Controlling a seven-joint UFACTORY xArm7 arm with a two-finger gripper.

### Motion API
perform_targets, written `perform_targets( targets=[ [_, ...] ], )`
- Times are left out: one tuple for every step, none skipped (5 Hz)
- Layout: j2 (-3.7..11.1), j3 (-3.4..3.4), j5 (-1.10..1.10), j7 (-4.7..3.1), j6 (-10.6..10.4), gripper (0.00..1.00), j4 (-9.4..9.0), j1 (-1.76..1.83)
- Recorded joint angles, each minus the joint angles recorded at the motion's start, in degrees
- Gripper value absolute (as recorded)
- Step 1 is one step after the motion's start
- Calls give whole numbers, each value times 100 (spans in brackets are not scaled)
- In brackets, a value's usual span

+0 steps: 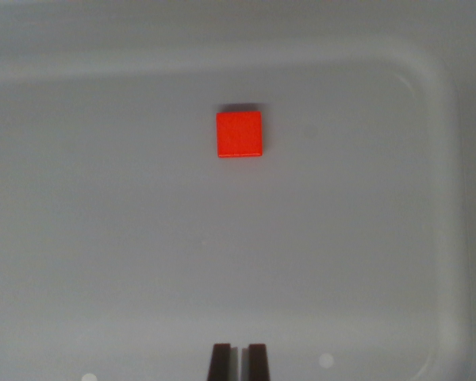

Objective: Reach red block

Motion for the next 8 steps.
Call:
perform_targets(
  targets=[
    [0,0,0,0,0,0,0,0],
    [4,0,0,0,-5,0,-1,0],
    [4,0,0,0,-5,0,-1,0],
    [35,-1,1,-2,-48,0,-14,-1],
    [35,-1,1,-2,-48,0,-14,-1],
    [96,-3,3,-6,-131,0,-38,-4],
    [96,-3,3,-6,-131,0,-38,-4],
    [183,-5,5,-11,-250,0,-72,-7]
  ],
)
